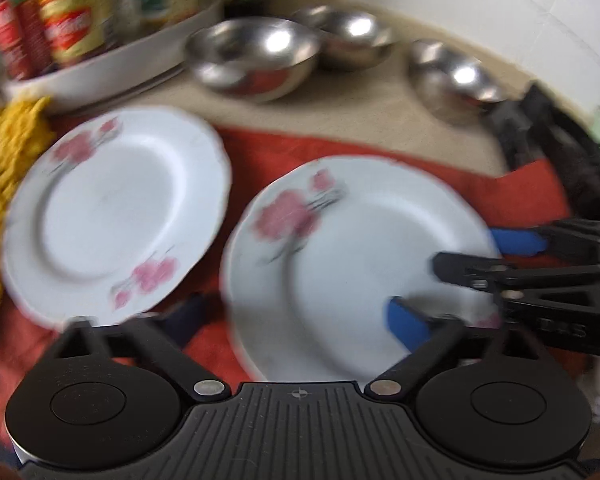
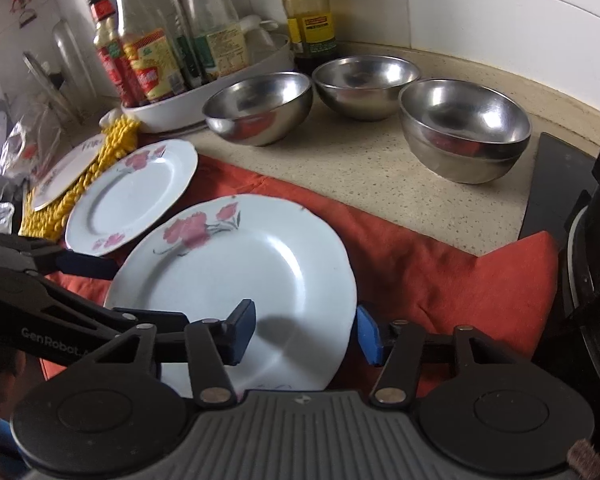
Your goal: Organize plates and bowls
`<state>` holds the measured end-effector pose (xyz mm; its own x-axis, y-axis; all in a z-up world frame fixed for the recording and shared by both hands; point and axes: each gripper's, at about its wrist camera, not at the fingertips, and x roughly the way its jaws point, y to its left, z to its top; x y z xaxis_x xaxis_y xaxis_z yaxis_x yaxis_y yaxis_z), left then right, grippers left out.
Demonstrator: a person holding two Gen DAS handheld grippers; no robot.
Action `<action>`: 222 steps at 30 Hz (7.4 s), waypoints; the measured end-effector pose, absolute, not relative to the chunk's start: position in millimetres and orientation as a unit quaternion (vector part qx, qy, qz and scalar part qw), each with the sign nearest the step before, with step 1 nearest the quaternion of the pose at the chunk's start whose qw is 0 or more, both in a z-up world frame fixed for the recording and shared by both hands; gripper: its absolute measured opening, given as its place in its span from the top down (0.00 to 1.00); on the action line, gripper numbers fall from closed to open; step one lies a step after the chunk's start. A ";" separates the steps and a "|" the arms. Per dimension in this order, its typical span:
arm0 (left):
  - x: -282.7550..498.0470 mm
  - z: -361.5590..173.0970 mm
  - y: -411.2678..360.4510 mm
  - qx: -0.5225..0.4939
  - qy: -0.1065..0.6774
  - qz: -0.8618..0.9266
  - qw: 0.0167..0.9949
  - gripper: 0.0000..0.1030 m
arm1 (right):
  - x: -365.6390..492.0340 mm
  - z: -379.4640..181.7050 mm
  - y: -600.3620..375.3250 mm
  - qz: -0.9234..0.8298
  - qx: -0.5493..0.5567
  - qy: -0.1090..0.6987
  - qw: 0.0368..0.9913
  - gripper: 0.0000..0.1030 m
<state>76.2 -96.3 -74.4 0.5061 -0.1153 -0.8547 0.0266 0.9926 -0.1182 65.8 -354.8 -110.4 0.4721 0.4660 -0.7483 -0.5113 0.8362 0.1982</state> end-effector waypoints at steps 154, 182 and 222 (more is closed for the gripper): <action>64.5 -41.6 65.4 -0.123 0.407 0.086 0.901 0.03 | 110.4 -83.3 -179.7 0.383 -0.012 0.416 0.825 0.65; 77.8 -18.9 12.5 -0.054 0.384 -0.012 0.921 0.03 | 85.7 -50.2 -242.7 0.294 0.041 0.392 0.871 0.65; 87.4 -55.9 -98.8 0.010 0.438 -0.150 0.887 0.02 | 33.8 -73.9 -361.4 0.139 0.108 0.438 0.882 0.65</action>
